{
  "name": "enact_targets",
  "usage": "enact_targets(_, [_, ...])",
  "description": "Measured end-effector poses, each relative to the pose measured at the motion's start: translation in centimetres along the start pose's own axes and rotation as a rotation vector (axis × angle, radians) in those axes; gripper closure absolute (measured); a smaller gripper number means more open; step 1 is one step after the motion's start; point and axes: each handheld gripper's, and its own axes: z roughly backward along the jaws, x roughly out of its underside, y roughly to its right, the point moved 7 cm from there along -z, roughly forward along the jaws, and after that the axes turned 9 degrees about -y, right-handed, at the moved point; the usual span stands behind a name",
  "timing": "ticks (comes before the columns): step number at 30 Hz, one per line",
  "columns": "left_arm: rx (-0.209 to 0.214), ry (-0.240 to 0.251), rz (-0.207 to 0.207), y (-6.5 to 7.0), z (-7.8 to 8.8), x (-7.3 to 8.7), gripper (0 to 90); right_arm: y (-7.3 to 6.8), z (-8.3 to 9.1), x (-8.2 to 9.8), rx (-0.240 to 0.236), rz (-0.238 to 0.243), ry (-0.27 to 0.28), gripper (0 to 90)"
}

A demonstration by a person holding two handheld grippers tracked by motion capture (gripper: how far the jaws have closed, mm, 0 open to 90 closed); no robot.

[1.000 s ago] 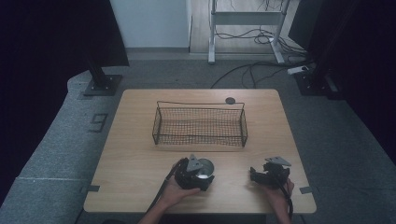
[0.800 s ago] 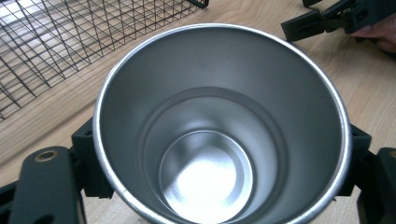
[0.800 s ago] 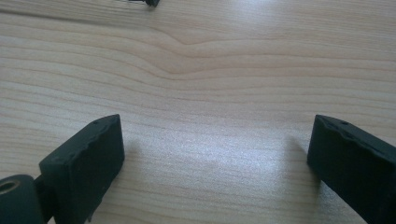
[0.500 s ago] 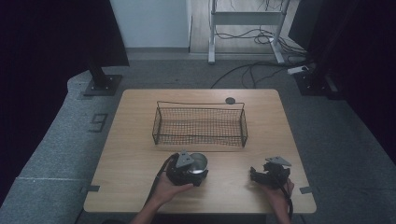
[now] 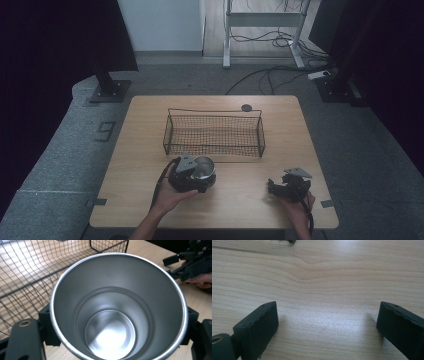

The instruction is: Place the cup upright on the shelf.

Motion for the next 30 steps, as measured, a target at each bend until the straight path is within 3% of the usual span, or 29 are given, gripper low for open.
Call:
enact_targets(7, [0.015,0.034,0.016,-0.6,1.2,-1.0,18.8,0.0,0.0,0.0,0.002,-0.002,0.002,4.6])
enact_targets(30, [0.005,0.042,0.018,-1.4,1.1,-3.4,18.8,0.0,0.0,0.0,0.002,-0.003,0.003,4.8])
